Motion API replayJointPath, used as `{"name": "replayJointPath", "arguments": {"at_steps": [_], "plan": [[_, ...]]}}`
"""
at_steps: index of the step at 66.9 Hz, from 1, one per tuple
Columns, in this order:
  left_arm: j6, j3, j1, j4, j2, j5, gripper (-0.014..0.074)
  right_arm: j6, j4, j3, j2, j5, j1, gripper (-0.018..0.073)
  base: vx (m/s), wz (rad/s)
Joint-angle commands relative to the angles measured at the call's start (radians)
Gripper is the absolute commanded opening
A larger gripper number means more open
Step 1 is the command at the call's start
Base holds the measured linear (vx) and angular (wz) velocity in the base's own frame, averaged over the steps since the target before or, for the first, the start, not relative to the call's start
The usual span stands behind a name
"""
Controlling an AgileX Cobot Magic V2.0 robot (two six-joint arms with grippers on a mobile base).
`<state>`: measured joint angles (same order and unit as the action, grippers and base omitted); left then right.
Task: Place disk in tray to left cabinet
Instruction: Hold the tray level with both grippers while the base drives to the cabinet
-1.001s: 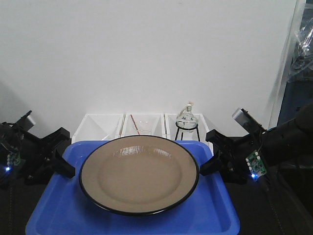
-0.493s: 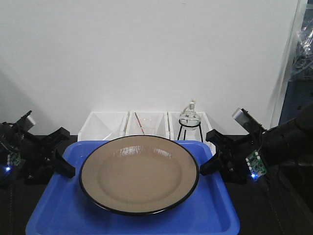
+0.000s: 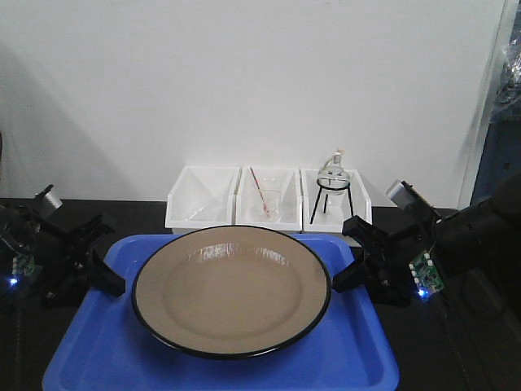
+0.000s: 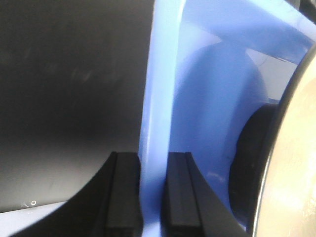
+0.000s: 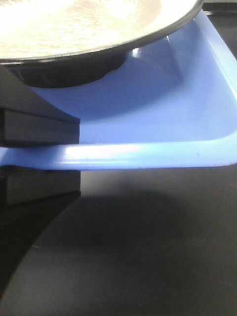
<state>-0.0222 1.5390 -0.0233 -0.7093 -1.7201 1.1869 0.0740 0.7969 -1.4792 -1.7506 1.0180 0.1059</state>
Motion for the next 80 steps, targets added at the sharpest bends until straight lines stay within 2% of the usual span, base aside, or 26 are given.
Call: {"name": "replayJointPath", "arguments": {"at_steps": [1,43,80], "plan": [[-0.016,0.031,-0.041,-0.269,0.054,0.039,0.0,-0.005,0.272,-0.043,0.062,0.054,0.033,-0.0004,-0.29,0.14],[-0.016,0.031,-0.041,-0.269,0.054,0.043,0.0,-0.005,0.275,-0.043,0.066,0.085,0.033,-0.0004,-0.26,0.17],[-0.016,0.031,-0.041,-0.269,0.054,0.043,0.0,-0.005,0.276,-0.043,0.068,0.126,0.033,-0.0004,-0.11,0.57]]}}
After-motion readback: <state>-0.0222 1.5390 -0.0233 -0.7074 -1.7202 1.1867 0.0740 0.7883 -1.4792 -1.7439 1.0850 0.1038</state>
